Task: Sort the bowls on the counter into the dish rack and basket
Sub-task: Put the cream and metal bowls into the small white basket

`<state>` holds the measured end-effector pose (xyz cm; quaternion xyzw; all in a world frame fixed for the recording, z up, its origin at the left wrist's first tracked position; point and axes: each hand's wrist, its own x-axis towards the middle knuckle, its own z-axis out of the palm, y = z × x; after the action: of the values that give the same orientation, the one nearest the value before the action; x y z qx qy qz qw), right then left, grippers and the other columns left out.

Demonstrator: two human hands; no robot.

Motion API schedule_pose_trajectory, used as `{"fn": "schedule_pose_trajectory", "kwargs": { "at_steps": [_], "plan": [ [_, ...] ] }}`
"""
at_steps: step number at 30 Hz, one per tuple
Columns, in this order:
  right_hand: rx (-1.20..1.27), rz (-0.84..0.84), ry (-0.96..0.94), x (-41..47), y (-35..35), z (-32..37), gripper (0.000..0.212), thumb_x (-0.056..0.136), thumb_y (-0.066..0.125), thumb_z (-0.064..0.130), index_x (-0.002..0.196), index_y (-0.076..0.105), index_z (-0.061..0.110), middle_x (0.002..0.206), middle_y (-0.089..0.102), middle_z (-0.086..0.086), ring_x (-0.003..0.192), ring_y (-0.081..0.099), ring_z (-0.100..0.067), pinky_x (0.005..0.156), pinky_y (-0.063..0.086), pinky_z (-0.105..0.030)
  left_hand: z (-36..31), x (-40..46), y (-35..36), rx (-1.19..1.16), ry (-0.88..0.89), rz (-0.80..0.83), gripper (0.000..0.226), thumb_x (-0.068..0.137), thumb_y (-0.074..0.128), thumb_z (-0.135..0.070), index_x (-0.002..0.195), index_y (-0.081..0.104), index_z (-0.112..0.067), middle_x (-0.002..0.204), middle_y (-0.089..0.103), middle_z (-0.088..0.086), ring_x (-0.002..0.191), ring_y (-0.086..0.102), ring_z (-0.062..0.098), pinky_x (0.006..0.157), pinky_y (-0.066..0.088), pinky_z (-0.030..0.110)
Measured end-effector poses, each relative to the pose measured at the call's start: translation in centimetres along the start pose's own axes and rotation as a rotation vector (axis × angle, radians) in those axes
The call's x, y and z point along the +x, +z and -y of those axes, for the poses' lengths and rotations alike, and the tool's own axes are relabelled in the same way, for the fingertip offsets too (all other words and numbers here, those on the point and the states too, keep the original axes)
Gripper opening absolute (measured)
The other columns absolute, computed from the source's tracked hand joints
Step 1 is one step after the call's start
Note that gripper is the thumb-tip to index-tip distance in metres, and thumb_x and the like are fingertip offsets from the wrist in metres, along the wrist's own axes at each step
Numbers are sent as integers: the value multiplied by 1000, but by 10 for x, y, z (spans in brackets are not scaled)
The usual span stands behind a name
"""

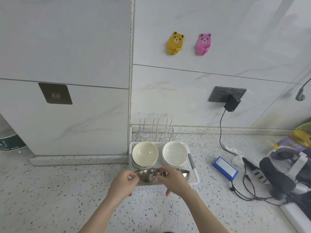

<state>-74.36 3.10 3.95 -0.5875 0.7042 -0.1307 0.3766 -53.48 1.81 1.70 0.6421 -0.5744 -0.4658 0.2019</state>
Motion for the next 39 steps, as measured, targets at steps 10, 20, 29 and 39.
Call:
{"fn": "schedule_pose_trajectory", "kwargs": {
  "at_steps": [10, 20, 29, 39],
  "plan": [
    [349, -211, 220, -73, 22, -55, 35, 94, 51, 26, 129, 55, 25, 90, 73, 9, 48, 54, -8, 50, 47, -20, 42, -88, 61, 239, -226, 535, 53, 73, 62, -47, 118, 56, -21, 92, 73, 0, 74, 70, 12, 49, 43, 21],
    [406, -176, 277, -103, 40, -80, 30, 96, 50, 22, 124, 58, 20, 90, 73, 6, 50, 52, -10, 57, 50, -25, 41, -117, 81, 113, -174, 500, 13, 89, 55, -11, 98, 61, -18, 75, 64, -4, 33, 51, -5, 34, 32, 11],
    [524, -124, 54, -104, 10, -59, 24, 96, 55, 34, 119, 58, 42, 114, 66, 5, 50, 58, -10, 55, 49, -16, 18, -87, 35, -150, -209, 337, 10, 85, 57, -14, 90, 64, -10, 69, 75, 7, 36, 29, 6, 37, 23, 19],
    [611, 160, -183, -90, -16, -25, 59, 75, 79, 36, 128, 55, 44, 121, 68, 8, 62, 69, -26, 43, 29, -18, -4, -56, -3, -351, -219, 308, 21, 82, 63, -21, 88, 71, -2, 74, 74, 12, 42, 27, 9, 38, 19, 20]
  ]
}}
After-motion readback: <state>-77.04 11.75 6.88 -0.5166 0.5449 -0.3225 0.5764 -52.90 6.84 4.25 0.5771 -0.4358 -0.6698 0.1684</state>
